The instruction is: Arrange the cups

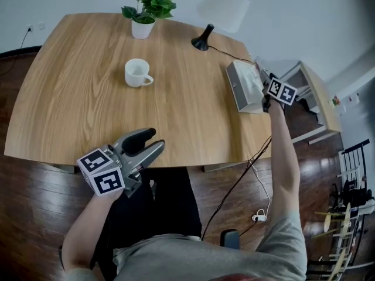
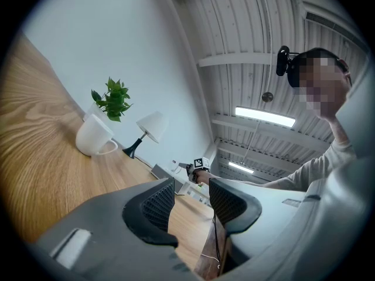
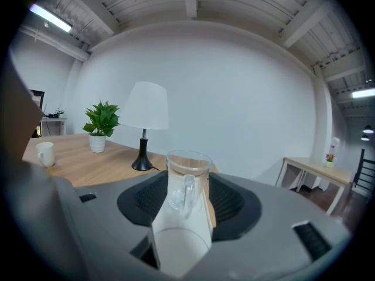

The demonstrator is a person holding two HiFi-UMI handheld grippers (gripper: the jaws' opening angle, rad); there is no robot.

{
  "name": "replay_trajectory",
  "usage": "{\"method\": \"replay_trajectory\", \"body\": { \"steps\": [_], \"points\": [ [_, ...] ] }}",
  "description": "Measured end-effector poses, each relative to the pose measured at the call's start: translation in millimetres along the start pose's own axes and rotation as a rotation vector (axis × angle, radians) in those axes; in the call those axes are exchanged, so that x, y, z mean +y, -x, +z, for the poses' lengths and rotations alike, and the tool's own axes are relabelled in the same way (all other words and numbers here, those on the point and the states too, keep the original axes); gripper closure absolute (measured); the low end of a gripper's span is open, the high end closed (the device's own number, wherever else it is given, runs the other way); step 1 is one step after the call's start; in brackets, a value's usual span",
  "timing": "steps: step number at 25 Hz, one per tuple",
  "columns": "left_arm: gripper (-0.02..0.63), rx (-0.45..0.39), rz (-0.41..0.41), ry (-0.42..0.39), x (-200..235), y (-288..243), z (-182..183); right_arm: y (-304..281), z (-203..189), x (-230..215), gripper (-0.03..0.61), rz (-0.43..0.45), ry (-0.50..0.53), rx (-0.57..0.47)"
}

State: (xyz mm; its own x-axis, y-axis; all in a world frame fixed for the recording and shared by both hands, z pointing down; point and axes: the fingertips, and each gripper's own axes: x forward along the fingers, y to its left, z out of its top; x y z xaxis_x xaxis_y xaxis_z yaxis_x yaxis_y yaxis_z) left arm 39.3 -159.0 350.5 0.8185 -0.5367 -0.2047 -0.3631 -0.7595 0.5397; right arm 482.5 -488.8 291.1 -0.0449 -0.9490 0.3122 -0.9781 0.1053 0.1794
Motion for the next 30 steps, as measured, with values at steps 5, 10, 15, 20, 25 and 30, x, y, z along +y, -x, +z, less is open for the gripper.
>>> {"method": "replay_trajectory", "body": {
  "steps": [5,10,15,20,25,30],
  "points": [
    [0.433,0.001,0.001,-0.003,-0.4,-0.2,0.3,29.9,28.2,43.6,0.359,0.08,0.026,-0.078],
    [0.432,-0.003,-0.004,-0.009,0.0,-2.2,-1.7,58.2,26.5,165.0,0.392,0.399,0.111,-0.089],
    [0.433,-0.003,-0.006,-0.015,-0.3,-3.8,-1.3,84.6,-26.4,288.8,0.391,0.689,0.185,0.011],
    [0.433,0.0,-0.009,-0.018,-0.5,-6.4,-2.8,106.4,-65.4,377.0,0.391,0.89,0.231,0.031],
    [0.433,-0.005,-0.012,-0.009,-1.0,-6.6,-3.2,111.9,-82.7,432.5,0.391,0.979,0.282,0.022],
    [0.433,-0.009,-0.016,0.0,-0.4,-5.2,-1.9,97.1,-78.5,461.9,0.394,0.991,0.231,0.007]
  ]
}}
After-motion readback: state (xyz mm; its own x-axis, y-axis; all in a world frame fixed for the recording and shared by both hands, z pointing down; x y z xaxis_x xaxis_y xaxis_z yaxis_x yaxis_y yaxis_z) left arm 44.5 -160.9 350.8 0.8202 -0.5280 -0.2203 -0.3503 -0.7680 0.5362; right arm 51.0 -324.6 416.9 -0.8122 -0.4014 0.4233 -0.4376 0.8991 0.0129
